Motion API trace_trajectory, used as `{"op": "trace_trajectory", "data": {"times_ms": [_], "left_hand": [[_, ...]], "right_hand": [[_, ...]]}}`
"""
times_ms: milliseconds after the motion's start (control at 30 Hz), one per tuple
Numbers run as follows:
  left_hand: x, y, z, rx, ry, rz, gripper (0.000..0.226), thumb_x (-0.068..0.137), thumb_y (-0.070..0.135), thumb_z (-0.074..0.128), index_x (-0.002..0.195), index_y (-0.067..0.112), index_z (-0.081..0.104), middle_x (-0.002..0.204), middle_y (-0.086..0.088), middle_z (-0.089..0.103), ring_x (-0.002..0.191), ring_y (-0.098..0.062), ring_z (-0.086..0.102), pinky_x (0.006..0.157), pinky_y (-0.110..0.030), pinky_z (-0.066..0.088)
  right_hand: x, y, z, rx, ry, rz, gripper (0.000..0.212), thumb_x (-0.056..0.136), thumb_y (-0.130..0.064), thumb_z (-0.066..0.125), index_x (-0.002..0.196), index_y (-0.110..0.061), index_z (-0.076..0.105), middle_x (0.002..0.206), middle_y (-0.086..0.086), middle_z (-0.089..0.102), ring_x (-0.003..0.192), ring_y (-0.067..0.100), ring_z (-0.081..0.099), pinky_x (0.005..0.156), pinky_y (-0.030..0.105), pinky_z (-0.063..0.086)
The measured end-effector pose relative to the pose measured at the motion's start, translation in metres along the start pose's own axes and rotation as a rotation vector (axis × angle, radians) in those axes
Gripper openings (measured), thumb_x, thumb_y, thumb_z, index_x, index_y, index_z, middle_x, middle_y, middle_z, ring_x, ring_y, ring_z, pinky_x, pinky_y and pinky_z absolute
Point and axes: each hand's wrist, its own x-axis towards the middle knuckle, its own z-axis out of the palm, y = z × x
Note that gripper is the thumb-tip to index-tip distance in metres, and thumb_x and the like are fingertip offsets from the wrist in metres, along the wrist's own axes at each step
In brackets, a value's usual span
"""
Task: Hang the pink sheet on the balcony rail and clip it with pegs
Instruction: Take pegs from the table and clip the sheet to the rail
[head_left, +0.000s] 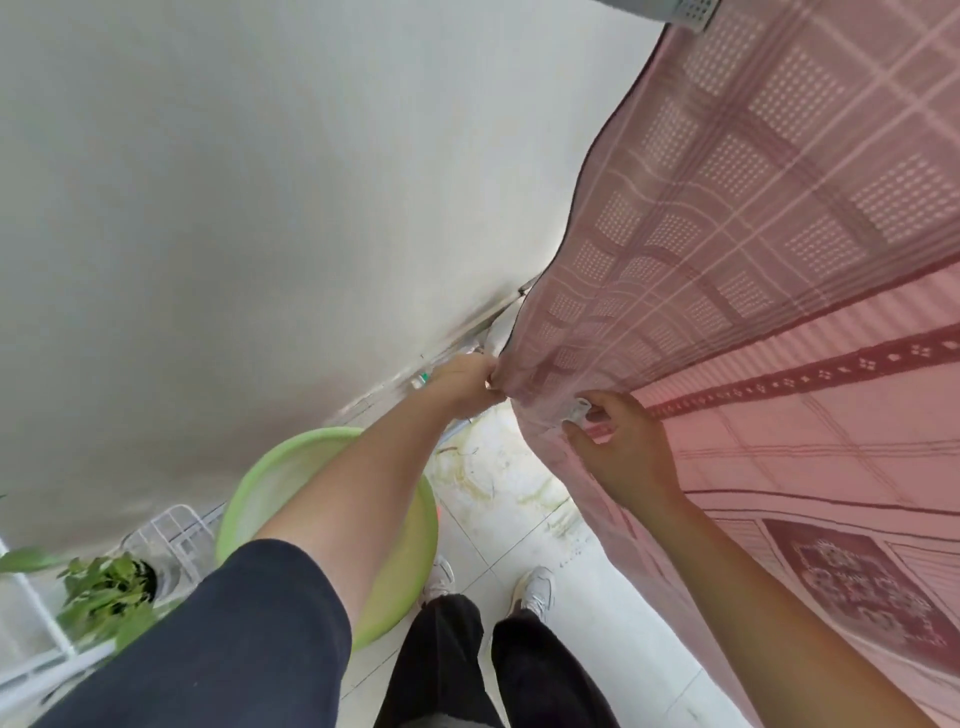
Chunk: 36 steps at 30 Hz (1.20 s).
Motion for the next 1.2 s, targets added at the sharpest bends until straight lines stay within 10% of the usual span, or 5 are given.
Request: {"op": "trace_trajectory", "data": {"times_ms": [133,367,500,933,1200], "left_hand": [[0.009,-0.010,0.023,-0.236,0.247,-0.209,0.023,0.090,0.032,0.041,0.092,0.020,0.060,0.090,-0.002,0.065,0.086,-0.030,0.061,0.067,-0.033,0.045],[0.041,0.028,-0.020,-0.771,0.361,-0.069,0.023,0.082,0.037,0.051,0.100,0.024,0.056,0.104,0.003,0.057,0.102,-0.021,0.053,0.086,-0.035,0.045],[0.058,0.066,-0.062,-1.251,0.055,0.074,0.074,0.091,0.075,0.025,0.143,0.026,0.046,0.140,0.005,0.054,0.131,-0.014,0.049,0.112,-0.038,0.033],[0.079,0.077,-0.031,-1.116,0.216,-0.081,0.067,0.082,0.073,0.044,0.095,0.013,0.073,0.096,0.000,0.073,0.090,-0.017,0.067,0.088,-0.034,0.051],[0.075,0.090,-0.033,-1.150,0.761,-0.204,0.065,0.101,0.051,0.038,0.048,0.015,0.026,0.048,-0.002,0.035,0.053,-0.023,0.039,0.057,-0.035,0.037]], "right_hand": [[0.013,0.009,0.018,-0.049,0.225,0.122,0.032,0.087,-0.038,0.071,0.116,-0.024,0.066,0.103,-0.004,0.071,0.088,0.015,0.067,0.079,0.034,0.054],[0.018,0.018,0.033,-0.137,0.184,0.158,0.036,0.088,-0.046,0.065,0.118,-0.026,0.064,0.101,-0.009,0.070,0.085,0.013,0.067,0.077,0.032,0.052],[0.019,0.014,0.029,-0.130,0.168,0.125,0.033,0.089,-0.044,0.065,0.117,-0.026,0.064,0.103,-0.013,0.067,0.083,0.003,0.062,0.074,0.028,0.048],[0.016,0.013,0.012,-0.082,0.150,0.105,0.029,0.088,-0.042,0.069,0.112,-0.028,0.066,0.101,-0.015,0.068,0.082,-0.002,0.063,0.078,0.028,0.053],[0.010,0.000,0.006,-0.037,0.141,0.032,0.031,0.089,-0.043,0.069,0.114,-0.027,0.064,0.104,-0.017,0.068,0.084,-0.004,0.065,0.078,0.027,0.056]]}}
